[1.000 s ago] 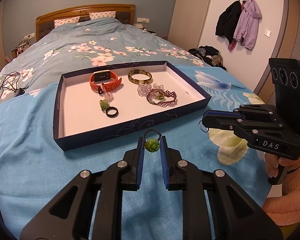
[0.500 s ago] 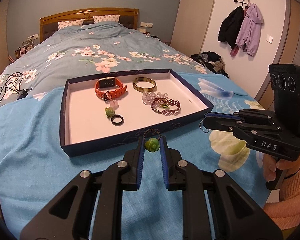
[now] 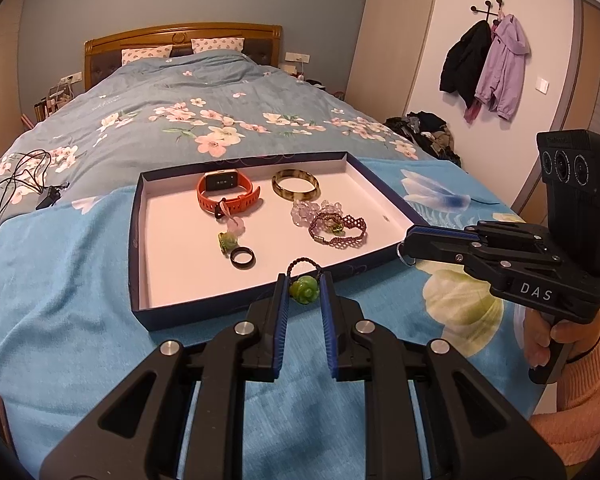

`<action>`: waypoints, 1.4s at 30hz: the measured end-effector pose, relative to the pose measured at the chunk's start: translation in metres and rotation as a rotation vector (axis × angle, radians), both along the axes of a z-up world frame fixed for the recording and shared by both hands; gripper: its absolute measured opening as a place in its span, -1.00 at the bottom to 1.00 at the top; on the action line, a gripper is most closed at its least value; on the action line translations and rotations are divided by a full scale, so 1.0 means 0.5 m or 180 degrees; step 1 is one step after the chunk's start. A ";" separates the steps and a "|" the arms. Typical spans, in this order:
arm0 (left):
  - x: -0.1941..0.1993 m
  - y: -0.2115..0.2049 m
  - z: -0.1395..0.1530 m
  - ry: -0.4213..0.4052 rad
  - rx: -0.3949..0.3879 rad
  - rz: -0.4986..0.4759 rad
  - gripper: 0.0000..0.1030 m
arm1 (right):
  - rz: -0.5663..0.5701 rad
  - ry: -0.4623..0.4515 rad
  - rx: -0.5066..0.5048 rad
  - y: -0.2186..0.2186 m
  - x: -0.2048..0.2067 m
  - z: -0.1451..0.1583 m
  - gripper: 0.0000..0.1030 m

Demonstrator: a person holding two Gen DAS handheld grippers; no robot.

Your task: Organize jewelry

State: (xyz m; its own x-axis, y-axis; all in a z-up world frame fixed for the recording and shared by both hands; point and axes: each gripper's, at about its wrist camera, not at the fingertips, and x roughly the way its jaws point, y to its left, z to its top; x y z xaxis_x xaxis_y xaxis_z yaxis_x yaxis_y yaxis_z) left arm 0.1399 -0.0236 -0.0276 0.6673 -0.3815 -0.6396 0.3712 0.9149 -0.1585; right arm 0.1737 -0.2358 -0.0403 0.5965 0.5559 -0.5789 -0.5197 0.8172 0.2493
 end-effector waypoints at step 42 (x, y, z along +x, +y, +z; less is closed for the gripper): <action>0.028 -0.006 0.023 -0.0085 0.0008 0.0082 -0.69 | -0.0106 -0.0039 0.0068 -0.012 0.045 0.009 -0.92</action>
State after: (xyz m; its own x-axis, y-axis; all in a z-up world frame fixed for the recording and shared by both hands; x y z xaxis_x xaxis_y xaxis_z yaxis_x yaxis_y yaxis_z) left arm 0.1537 -0.0265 -0.0161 0.6939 -0.3624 -0.6222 0.3515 0.9246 -0.1466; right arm 0.1961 -0.2417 -0.0360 0.6219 0.5479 -0.5595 -0.4954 0.8286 0.2607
